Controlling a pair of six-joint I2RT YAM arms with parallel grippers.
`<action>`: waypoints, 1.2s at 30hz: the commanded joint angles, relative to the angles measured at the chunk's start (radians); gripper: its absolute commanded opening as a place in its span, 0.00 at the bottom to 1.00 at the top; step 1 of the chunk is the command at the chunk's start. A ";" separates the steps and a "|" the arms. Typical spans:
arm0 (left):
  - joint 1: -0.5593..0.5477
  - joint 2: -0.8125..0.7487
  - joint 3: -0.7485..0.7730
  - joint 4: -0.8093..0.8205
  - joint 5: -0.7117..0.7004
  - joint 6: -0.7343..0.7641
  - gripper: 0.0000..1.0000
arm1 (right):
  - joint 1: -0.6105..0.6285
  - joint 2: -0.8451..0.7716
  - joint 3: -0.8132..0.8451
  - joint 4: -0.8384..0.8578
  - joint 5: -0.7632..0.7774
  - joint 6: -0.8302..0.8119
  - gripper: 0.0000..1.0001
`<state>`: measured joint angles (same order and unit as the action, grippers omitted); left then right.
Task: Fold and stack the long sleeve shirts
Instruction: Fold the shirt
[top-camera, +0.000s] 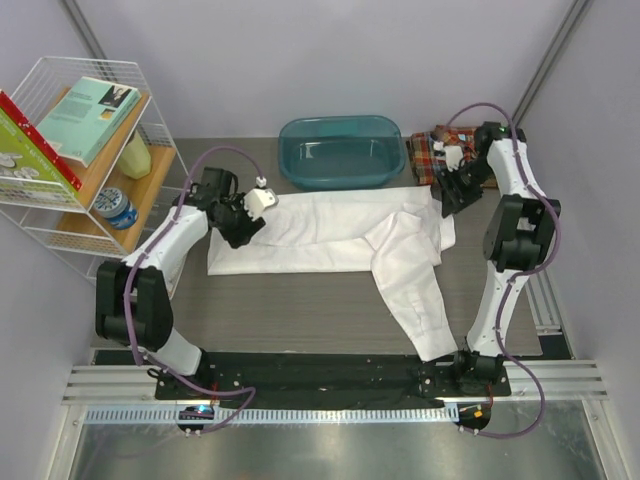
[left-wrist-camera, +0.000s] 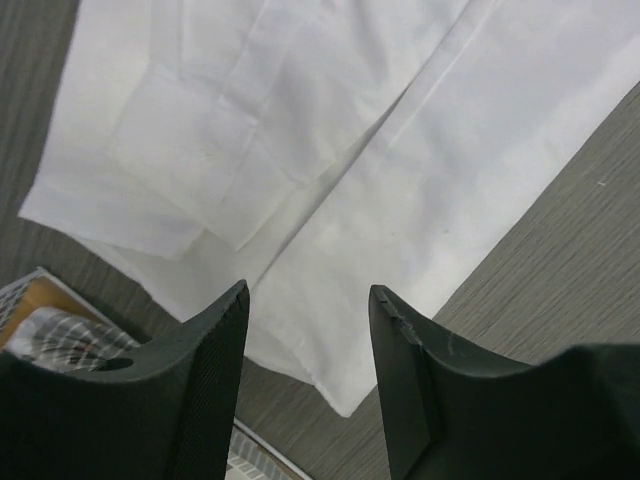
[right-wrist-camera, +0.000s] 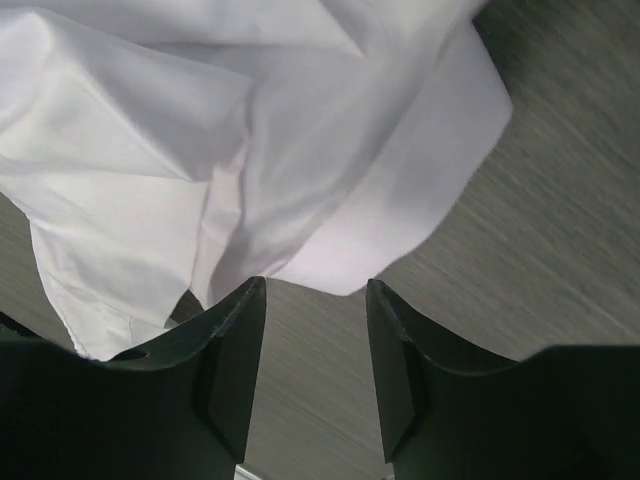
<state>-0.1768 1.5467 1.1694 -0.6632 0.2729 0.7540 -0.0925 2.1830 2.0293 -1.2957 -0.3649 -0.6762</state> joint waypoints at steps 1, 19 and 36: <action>-0.006 0.074 -0.019 0.023 -0.024 -0.105 0.50 | -0.030 -0.057 -0.110 -0.019 -0.074 0.073 0.48; -0.006 0.214 -0.091 0.060 -0.152 -0.062 0.36 | -0.010 -0.123 -0.575 0.371 0.115 0.176 0.25; -0.010 0.072 -0.165 -0.041 -0.083 -0.039 0.41 | -0.042 -0.431 -0.690 0.207 0.072 0.069 0.28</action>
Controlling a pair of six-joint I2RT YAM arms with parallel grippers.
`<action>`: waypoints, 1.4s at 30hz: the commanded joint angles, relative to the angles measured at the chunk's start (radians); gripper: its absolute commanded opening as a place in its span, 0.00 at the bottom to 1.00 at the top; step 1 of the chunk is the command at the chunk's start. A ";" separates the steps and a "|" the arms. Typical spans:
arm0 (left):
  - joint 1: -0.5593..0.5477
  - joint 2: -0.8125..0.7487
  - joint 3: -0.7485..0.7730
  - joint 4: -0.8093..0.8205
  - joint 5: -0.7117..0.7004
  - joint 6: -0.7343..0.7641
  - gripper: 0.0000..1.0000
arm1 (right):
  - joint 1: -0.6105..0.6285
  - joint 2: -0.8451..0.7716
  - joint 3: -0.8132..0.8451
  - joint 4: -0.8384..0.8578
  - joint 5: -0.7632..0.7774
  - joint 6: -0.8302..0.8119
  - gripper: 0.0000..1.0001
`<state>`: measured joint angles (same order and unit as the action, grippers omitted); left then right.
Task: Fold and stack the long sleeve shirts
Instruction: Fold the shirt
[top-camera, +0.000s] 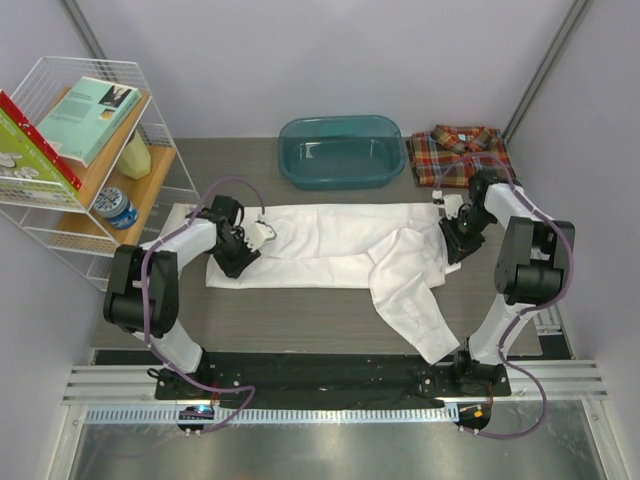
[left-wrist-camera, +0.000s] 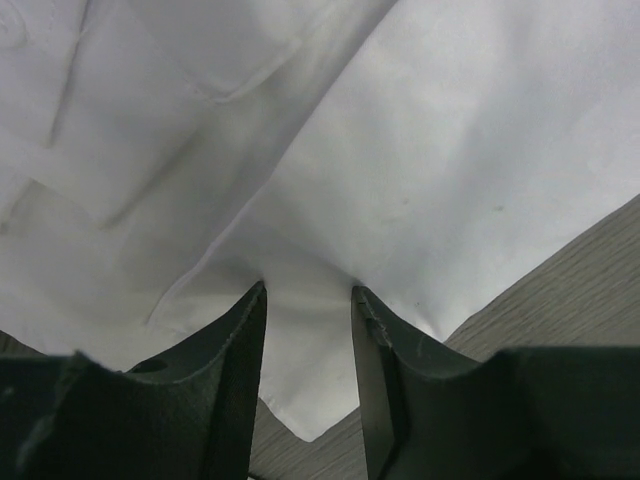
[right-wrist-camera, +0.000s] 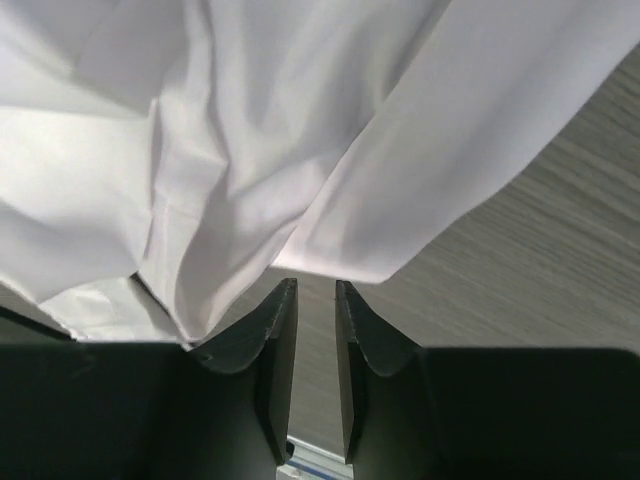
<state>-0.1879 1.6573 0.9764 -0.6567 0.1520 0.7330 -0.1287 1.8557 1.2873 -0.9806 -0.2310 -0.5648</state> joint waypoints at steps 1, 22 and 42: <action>0.001 -0.045 0.034 -0.049 0.049 -0.024 0.43 | -0.006 -0.110 0.053 -0.131 -0.082 -0.047 0.28; -0.068 -0.390 0.038 -0.058 0.316 -0.044 0.71 | 0.305 -0.438 -0.473 -0.134 0.060 -0.379 0.68; -0.067 -0.516 0.002 0.025 0.323 -0.069 0.70 | 0.569 -0.360 -0.559 0.119 0.115 -0.093 0.01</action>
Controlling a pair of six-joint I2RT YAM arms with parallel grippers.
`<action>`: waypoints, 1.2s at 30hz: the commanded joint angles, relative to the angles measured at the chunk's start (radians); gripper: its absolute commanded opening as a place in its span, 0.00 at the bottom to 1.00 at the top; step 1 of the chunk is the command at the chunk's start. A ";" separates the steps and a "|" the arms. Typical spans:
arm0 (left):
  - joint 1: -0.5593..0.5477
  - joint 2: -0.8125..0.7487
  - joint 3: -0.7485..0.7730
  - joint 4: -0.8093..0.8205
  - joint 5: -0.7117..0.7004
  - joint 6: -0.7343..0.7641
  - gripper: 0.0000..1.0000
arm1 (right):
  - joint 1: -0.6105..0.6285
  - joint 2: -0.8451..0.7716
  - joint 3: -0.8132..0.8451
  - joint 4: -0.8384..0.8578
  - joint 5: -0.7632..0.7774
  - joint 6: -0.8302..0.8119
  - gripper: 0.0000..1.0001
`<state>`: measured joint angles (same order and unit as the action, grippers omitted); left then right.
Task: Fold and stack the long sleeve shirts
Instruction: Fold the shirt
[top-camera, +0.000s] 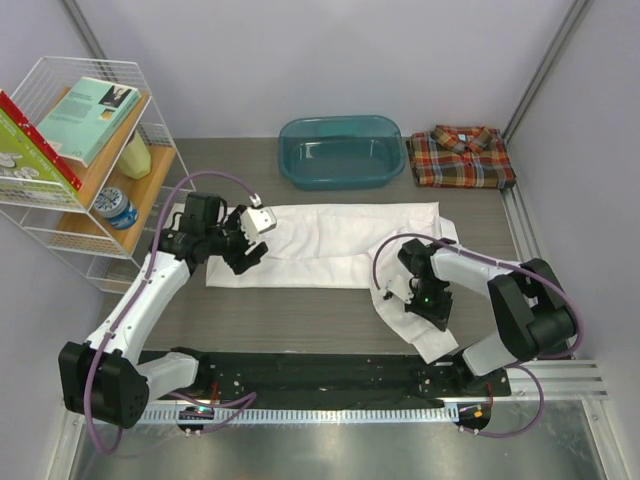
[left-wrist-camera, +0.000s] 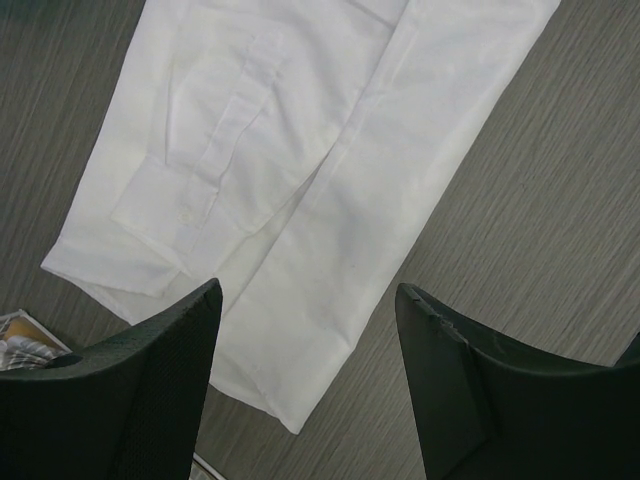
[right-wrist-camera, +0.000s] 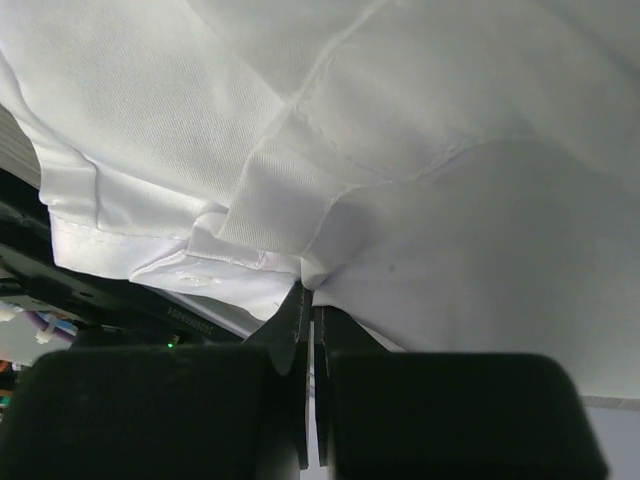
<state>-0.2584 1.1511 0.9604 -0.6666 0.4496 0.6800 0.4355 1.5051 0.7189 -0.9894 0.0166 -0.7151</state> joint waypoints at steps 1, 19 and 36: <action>0.004 -0.011 0.020 0.032 0.032 -0.016 0.70 | 0.005 -0.044 0.052 0.112 -0.154 0.068 0.01; -0.339 0.013 0.111 0.126 -0.058 -0.194 0.74 | -0.018 0.084 0.551 0.132 -0.823 0.482 0.01; -0.788 0.050 -0.135 0.640 -0.494 0.019 0.93 | -0.109 0.236 0.619 0.219 -1.162 0.807 0.01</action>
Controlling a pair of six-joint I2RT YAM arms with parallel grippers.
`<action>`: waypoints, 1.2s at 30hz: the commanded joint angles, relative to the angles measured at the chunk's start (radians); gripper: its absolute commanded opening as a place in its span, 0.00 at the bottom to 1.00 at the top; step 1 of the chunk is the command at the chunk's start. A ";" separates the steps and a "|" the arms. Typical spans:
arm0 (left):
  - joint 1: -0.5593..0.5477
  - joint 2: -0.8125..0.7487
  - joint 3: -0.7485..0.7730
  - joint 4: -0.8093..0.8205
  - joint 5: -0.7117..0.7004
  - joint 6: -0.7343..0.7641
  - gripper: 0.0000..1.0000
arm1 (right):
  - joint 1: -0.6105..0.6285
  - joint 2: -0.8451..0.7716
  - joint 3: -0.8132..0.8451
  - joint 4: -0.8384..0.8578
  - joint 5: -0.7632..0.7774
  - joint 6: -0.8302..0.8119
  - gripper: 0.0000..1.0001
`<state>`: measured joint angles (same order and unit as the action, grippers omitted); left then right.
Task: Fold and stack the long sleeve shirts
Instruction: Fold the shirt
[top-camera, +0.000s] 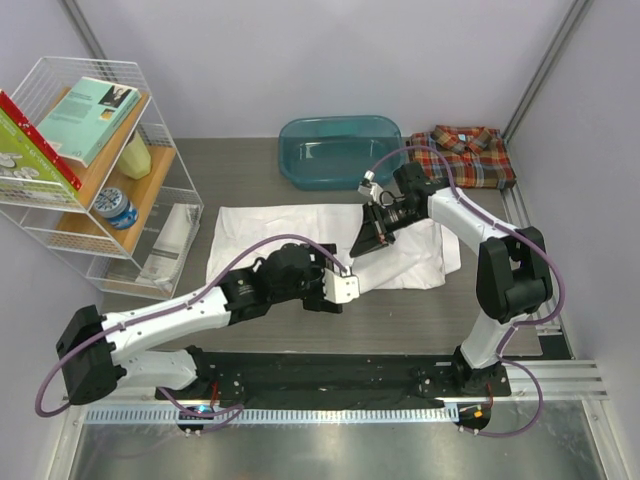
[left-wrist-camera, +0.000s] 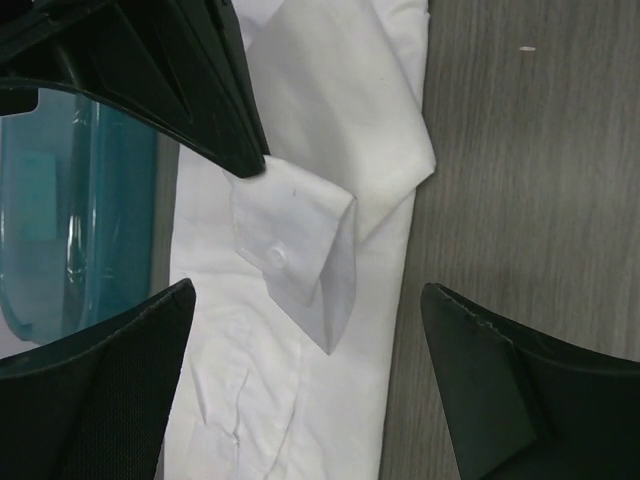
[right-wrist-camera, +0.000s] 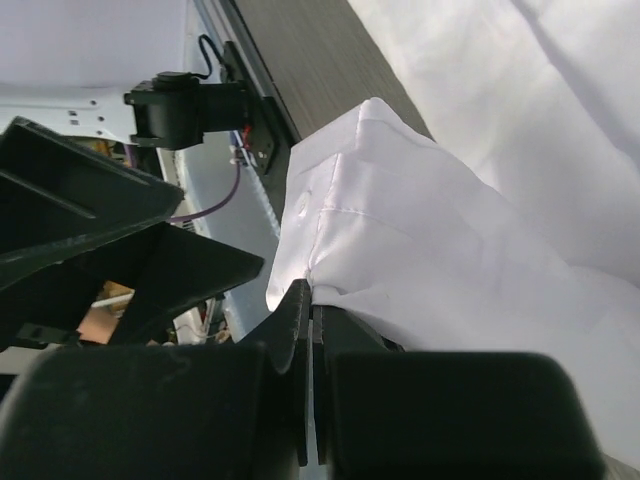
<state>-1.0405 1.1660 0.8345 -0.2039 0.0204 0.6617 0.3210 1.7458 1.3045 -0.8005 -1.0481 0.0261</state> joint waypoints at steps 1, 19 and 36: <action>-0.009 0.046 -0.011 0.196 -0.053 0.045 0.91 | 0.006 -0.005 0.033 0.030 -0.118 0.069 0.01; 0.247 0.251 0.380 -0.038 0.019 -0.048 0.00 | -0.199 -0.012 0.130 -0.025 -0.122 0.048 0.60; 0.525 0.635 0.827 0.073 0.075 0.012 0.00 | -0.392 -0.155 -0.046 -0.270 0.604 -0.457 0.49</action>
<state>-0.5640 1.7691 1.5555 -0.2066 0.0692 0.6956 -0.0704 1.6737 1.3643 -1.0466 -0.7109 -0.2993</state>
